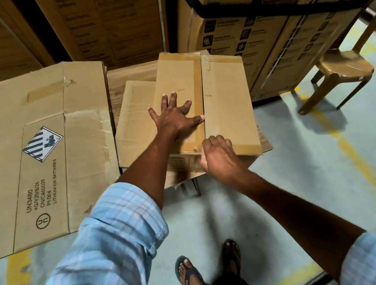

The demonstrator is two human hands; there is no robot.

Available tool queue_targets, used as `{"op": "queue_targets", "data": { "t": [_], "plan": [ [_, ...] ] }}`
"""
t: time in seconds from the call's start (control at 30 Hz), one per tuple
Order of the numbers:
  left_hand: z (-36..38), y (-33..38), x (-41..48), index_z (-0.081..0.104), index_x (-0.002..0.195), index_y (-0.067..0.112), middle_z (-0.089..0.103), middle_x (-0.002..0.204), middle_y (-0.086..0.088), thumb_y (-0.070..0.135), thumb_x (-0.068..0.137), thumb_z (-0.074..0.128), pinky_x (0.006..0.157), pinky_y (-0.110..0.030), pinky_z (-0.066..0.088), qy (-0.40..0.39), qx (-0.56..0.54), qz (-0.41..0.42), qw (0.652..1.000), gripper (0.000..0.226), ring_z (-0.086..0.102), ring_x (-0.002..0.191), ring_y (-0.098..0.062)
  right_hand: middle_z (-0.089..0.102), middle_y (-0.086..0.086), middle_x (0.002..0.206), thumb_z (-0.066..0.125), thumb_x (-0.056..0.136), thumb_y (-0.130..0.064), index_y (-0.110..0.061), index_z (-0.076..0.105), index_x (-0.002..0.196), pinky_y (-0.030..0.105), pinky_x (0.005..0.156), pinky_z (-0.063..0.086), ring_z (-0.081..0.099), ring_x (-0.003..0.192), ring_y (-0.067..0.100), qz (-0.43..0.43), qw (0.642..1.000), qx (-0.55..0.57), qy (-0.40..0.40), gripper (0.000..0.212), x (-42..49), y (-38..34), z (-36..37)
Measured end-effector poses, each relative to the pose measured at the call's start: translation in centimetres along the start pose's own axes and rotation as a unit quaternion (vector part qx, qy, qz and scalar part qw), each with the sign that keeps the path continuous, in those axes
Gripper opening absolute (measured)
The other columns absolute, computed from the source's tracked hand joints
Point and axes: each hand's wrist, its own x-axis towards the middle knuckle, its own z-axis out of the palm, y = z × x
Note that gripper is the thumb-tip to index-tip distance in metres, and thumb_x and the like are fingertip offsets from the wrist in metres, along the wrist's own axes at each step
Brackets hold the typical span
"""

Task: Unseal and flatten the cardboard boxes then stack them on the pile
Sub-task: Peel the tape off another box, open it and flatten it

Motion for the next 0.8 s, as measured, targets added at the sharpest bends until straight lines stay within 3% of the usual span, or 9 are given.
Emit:
{"op": "queue_targets", "data": {
  "t": [0.1, 0.2, 0.4, 0.53, 0.6, 0.67, 0.73, 0.8],
  "plan": [
    [0.0, -0.1, -0.1, 0.024, 0.157, 0.048, -0.012, 0.171, 0.001, 0.089, 0.083, 0.037, 0.115, -0.072, -0.010, -0.005, 0.005, 0.003, 1.000, 0.086, -0.020, 0.156, -0.024, 0.063, 0.017, 0.101, 0.058, 0.091, -0.018, -0.001, 0.065, 0.107, 0.046, 0.083, 0.048, 0.058, 0.095, 0.035, -0.004, 0.994, 0.021, 0.105, 0.024, -2.4, 0.8, 1.7],
    [-0.2, -0.2, -0.3, 0.020, 0.159, 0.048, -0.015, 0.170, 0.001, 0.090, 0.083, 0.035, 0.115, -0.073, -0.011, -0.019, 0.007, 0.005, 1.000, 0.088, -0.022, 0.155, -0.024, 0.061, 0.014, 0.089, 0.053, 0.092, -0.016, -0.004, 0.064, 0.097, 0.043, 0.073, 0.050, 0.056, 0.083, 0.030, -0.020, 0.982, 0.004, 0.189, 0.018, -3.8, 1.5, 2.6],
    [-0.2, 0.0, -0.1, 0.020, 0.158, 0.049, -0.014, 0.171, 0.001, 0.091, 0.081, 0.035, 0.114, -0.074, -0.009, -0.018, 0.007, 0.003, 1.000, 0.089, -0.021, 0.155, -0.024, 0.058, 0.010, 0.088, 0.061, 0.088, -0.026, -0.007, 0.058, 0.098, 0.039, 0.073, 0.049, 0.055, 0.081, 0.026, -0.033, 0.970, -0.076, 0.228, 0.022, -5.8, 0.3, 5.3],
    [0.1, -0.1, -0.2, 0.020, 0.158, 0.049, -0.013, 0.171, 0.001, 0.091, 0.082, 0.033, 0.115, -0.074, -0.009, -0.009, 0.012, 0.002, 1.000, 0.088, -0.021, 0.155, -0.024, 0.051, 0.008, 0.079, 0.067, 0.083, -0.024, -0.010, 0.053, 0.088, 0.038, 0.064, 0.049, 0.049, 0.072, 0.024, -0.058, 0.968, -0.066, 0.236, 0.021, -8.3, -1.0, 8.3],
    [0.4, -0.1, -0.2, 0.020, 0.158, 0.050, -0.013, 0.171, 0.001, 0.092, 0.081, 0.031, 0.114, -0.074, -0.009, 0.003, 0.017, 0.006, 1.000, 0.089, -0.020, 0.156, -0.025, 0.052, 0.011, 0.083, 0.061, 0.091, -0.022, -0.009, 0.057, 0.094, 0.044, 0.065, 0.049, 0.050, 0.075, 0.027, -0.009, 0.957, -0.005, 0.289, 0.014, -8.2, -1.2, 7.8],
    [0.4, -0.2, -0.2, 0.020, 0.158, 0.050, -0.012, 0.171, 0.000, 0.093, 0.081, 0.030, 0.114, -0.074, -0.008, 0.008, 0.019, 0.006, 1.000, 0.089, -0.019, 0.156, -0.025, 0.059, 0.016, 0.102, 0.067, 0.094, -0.032, -0.007, 0.062, 0.111, 0.047, 0.080, 0.047, 0.054, 0.093, 0.032, 0.059, 0.944, 0.035, 0.322, 0.031, -6.5, -0.8, 5.9],
    [0.3, -0.1, -0.3, 0.020, 0.158, 0.050, -0.011, 0.171, 0.000, 0.092, 0.081, 0.030, 0.114, -0.074, -0.009, 0.006, 0.014, 0.005, 1.000, 0.089, -0.019, 0.156, -0.025, 0.057, 0.016, 0.128, 0.076, 0.086, -0.041, -0.010, 0.059, 0.131, 0.042, 0.097, 0.038, 0.048, 0.117, 0.030, 0.079, 0.961, 0.037, 0.264, 0.058, -4.4, 0.4, 4.1],
    [0.3, 0.0, -0.4, 0.020, 0.158, 0.049, -0.012, 0.171, 0.000, 0.092, 0.081, 0.031, 0.115, -0.073, -0.009, 0.005, 0.016, 0.006, 1.000, 0.088, -0.020, 0.156, -0.025, 0.057, 0.013, 0.133, 0.084, 0.077, -0.038, -0.014, 0.057, 0.137, 0.039, 0.098, 0.037, 0.047, 0.120, 0.027, 0.052, 0.974, 0.030, 0.218, 0.070, -3.1, 1.4, 3.0]
  ]
}}
